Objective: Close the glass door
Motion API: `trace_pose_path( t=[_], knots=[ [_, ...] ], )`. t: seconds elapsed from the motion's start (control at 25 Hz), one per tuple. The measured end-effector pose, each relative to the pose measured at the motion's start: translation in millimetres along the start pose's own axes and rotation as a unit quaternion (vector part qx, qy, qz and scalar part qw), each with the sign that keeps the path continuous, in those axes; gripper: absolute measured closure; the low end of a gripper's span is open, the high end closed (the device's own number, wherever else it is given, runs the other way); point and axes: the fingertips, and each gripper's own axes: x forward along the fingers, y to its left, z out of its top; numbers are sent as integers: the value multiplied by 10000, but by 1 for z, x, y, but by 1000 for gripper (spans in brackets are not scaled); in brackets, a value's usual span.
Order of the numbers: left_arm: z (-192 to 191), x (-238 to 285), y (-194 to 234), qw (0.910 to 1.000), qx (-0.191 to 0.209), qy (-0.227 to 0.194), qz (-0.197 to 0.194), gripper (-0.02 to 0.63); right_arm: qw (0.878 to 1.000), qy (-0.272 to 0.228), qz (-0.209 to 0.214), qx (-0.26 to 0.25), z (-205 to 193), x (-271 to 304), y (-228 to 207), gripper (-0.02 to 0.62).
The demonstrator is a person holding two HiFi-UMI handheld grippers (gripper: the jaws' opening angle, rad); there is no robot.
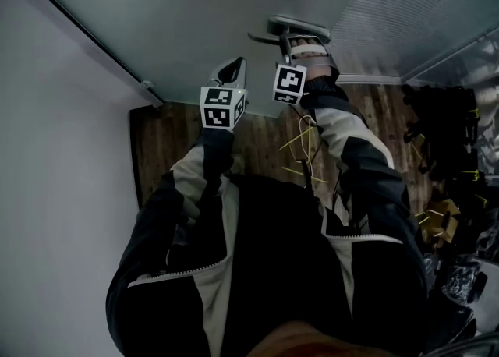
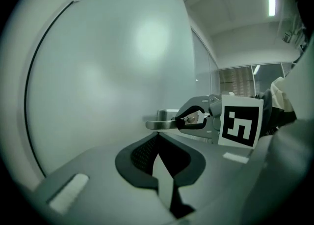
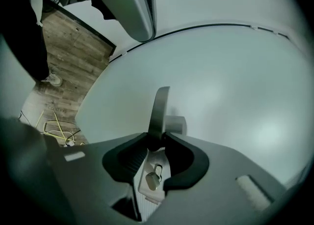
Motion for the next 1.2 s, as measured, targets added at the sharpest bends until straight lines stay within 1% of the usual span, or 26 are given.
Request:
trace_pose_path(
  t=[0.16, 0.28, 0.4, 0.64, 0.92, 1.08, 1.2],
  knots=[
    [1, 34, 12, 9996, 14, 64, -274, 603, 9999, 128, -31, -51, -10, 23, -7, 482],
    [6, 57, 29, 9994, 7, 83, -332, 603, 9998, 209, -45, -11, -15, 43, -16, 482],
    [15, 75, 35, 9993, 18, 71, -359, 603, 9997, 240, -41, 8, -25, 59, -25, 482],
    [28, 98, 41, 9998, -6, 22, -211, 603, 9999, 126, 18, 44, -35, 86, -37, 481],
    [38, 115, 40, 10000, 13, -50, -14, 603, 9999, -86, -12, -125, -38, 119, -48, 480],
    [36, 118, 37, 10000, 77, 24, 11, 603, 9998, -108, -11, -167, -41, 141, -55, 480],
    [32, 118, 42, 9999, 86, 111, 101, 603, 9996, -124, 3, -242, -43, 159, -62, 480]
  ],
)
